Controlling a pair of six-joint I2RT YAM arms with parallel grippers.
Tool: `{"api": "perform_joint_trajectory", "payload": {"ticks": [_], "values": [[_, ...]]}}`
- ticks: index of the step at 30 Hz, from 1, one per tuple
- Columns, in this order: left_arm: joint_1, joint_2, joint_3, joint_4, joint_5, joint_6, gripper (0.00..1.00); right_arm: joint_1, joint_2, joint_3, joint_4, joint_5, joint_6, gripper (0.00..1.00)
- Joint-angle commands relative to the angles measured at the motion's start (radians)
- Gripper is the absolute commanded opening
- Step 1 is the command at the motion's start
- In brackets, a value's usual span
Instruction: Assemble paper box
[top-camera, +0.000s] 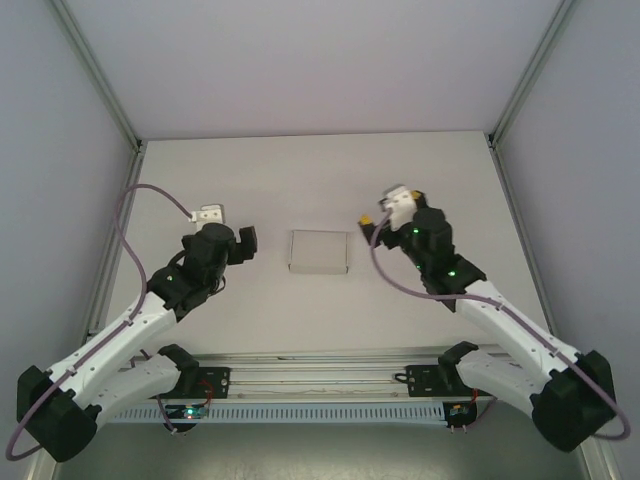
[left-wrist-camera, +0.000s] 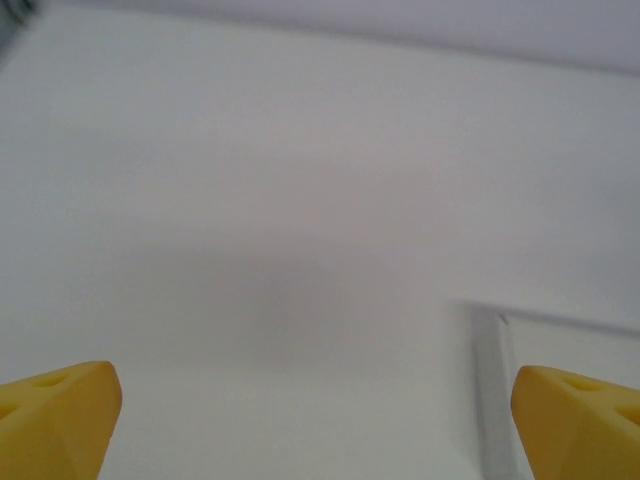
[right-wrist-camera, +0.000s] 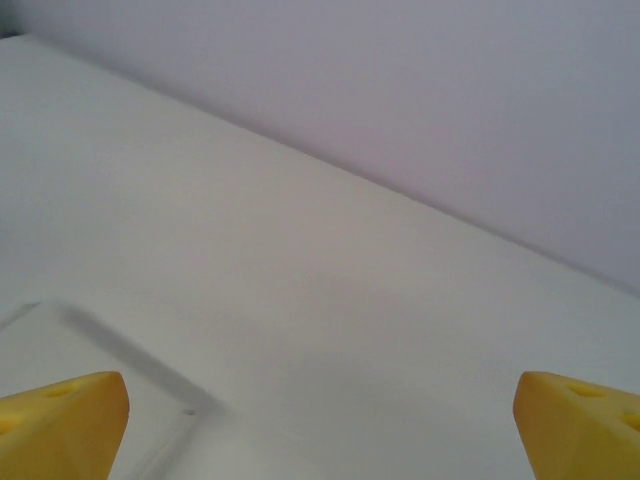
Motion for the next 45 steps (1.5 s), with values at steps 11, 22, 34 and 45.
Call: {"api": "perform_joint_trajectory", "payload": {"ticks": [11, 22, 34, 45], "values": [[0.323, 0.268, -0.364, 0.918, 0.06, 0.441, 1.0, -0.35, 0.188, -0.281, 0.438, -0.148, 0.087, 0.98], [0.419, 0.629, -0.437, 1.421, 0.239, 0.447, 1.0, -0.504, 0.518, -0.331, 0.915, -0.343, 0.144, 0.98], [0.483, 0.647, -0.294, 1.156, 0.254, 0.371, 1.0, -0.47, 0.541, -0.314, 0.941, -0.277, 0.133, 0.98], [0.483, 0.651, -0.296, 1.173, 0.254, 0.372, 1.0, -0.464, 0.541, -0.314, 0.935, -0.26, 0.131, 0.98]]}}
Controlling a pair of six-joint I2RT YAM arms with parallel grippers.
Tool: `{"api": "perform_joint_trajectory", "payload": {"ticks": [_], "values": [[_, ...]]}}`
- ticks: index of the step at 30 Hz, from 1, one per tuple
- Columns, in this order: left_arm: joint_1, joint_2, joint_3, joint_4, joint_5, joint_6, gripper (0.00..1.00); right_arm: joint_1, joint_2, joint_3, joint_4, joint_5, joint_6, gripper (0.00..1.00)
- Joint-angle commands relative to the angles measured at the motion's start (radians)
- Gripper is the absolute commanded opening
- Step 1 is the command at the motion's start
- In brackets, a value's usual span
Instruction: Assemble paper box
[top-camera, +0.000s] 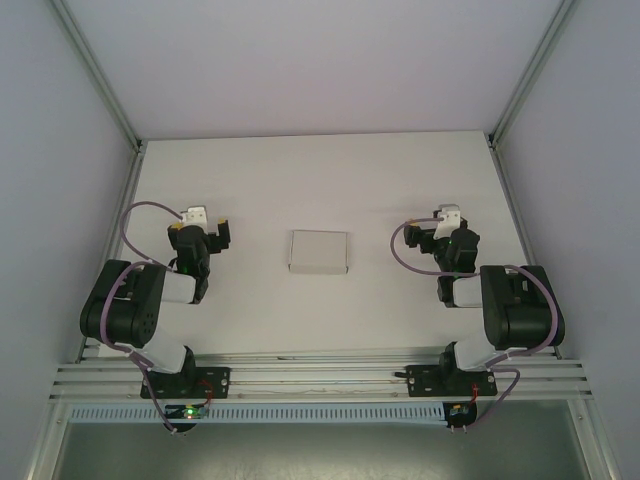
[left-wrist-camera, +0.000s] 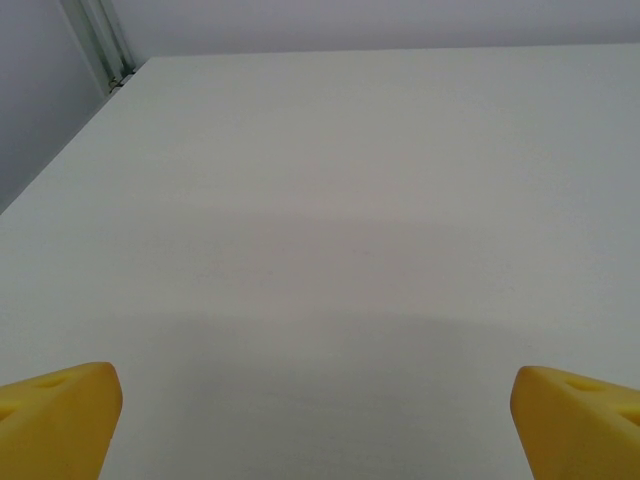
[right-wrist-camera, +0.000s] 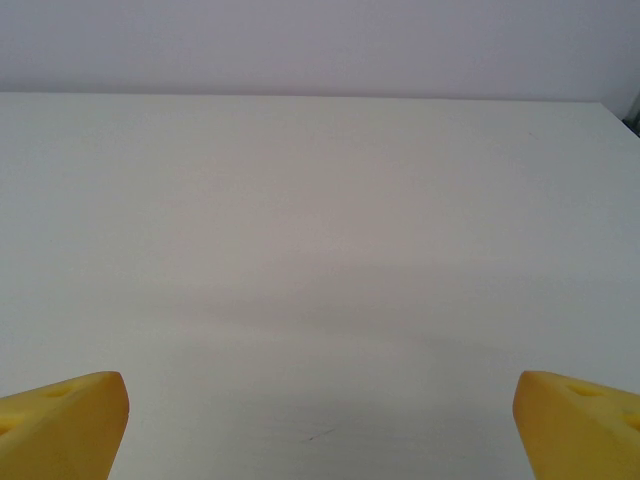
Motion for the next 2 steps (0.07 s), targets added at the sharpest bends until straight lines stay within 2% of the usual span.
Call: {"api": "perform_joint_trajectory", "payload": {"ticks": [1, 2], "values": [[0.011, -0.015, 0.006, -0.01, -0.002, -0.016, 1.0, 0.014, -0.014, 0.014, 0.019, 0.012, -0.003, 0.98], [0.011, -0.015, 0.005, -0.011, -0.002, -0.017, 1.0, 0.013, -0.016, 0.015, 0.017, 0.013, -0.003, 0.98]]}}
